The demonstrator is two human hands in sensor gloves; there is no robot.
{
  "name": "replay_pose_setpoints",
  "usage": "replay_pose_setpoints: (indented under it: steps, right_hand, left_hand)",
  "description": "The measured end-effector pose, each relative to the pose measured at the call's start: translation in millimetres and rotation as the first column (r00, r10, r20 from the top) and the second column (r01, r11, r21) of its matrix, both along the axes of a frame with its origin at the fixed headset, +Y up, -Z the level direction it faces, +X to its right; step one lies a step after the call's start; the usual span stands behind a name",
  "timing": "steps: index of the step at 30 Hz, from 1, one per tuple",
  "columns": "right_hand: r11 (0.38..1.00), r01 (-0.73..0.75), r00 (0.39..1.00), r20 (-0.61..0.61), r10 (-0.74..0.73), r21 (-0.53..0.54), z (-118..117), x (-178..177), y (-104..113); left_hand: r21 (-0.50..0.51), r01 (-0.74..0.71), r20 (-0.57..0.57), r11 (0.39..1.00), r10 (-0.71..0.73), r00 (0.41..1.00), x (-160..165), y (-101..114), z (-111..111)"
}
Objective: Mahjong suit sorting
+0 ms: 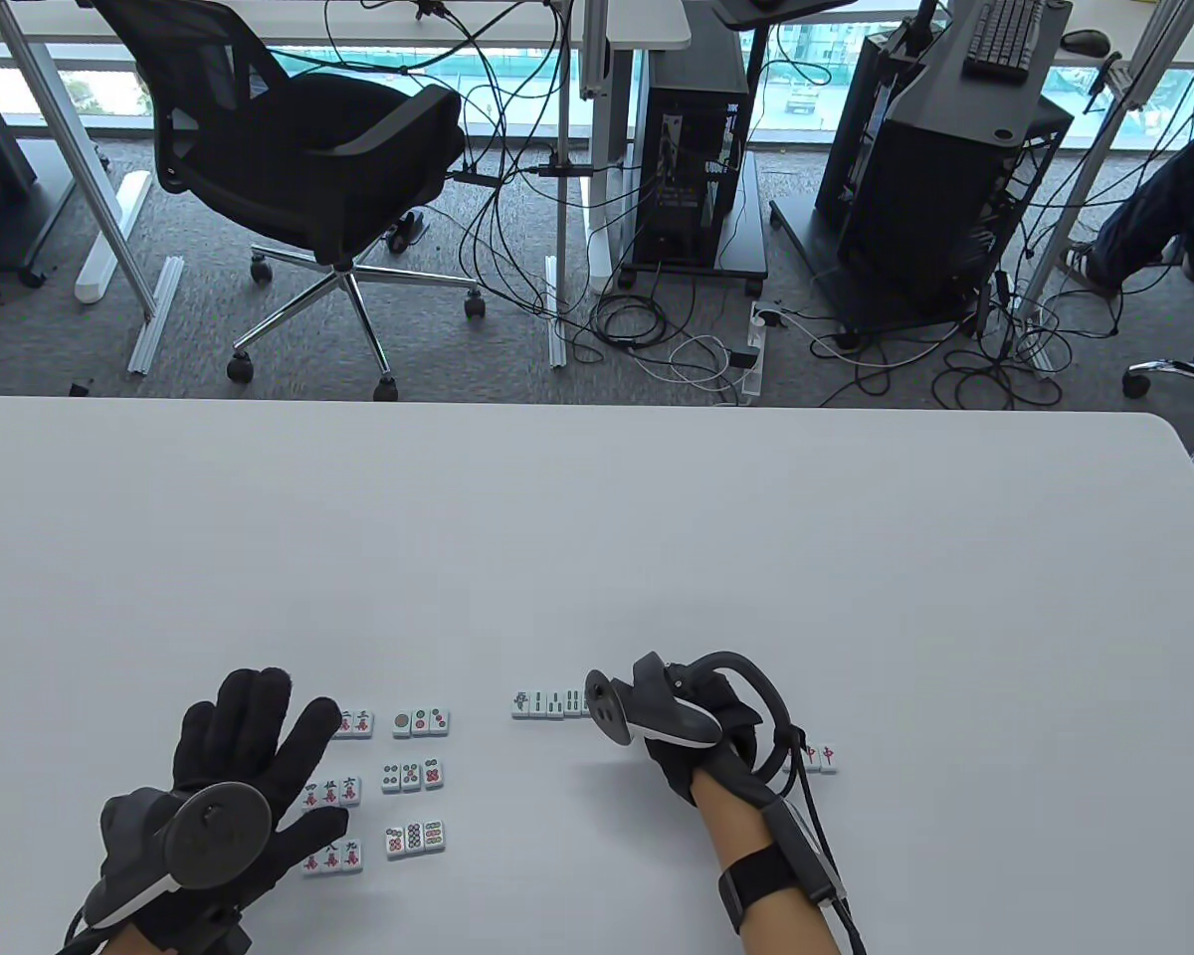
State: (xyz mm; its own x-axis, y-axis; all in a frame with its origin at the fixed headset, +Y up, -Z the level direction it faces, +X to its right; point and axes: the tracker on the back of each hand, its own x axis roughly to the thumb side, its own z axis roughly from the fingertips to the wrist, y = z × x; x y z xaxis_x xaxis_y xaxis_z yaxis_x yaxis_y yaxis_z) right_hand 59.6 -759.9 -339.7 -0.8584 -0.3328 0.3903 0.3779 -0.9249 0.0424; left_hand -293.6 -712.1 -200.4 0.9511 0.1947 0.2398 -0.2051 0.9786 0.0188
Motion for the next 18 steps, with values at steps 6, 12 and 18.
replay_pose_setpoints:
  steps: [6, 12, 18]
  right_hand:
    - [0.990, 0.084, 0.996, 0.000, -0.084, 0.114, 19, 24, 35]
    - [0.950, 0.185, 0.981, 0.003, -0.192, 0.250, 49, 66, 61]
    - [0.923, 0.230, 0.966, 0.039, -0.254, 0.310, 80, 109, 63]
  left_hand:
    - [-0.005, 0.002, -0.002, 1.000, -0.002, 1.000, 0, 0, 0]
    - [-0.006, 0.016, -0.005, 1.000, -0.016, 1.000, 1, -1, 0]
    - [-0.014, 0.026, -0.014, 1.000, -0.026, 1.000, 1, -1, -1]
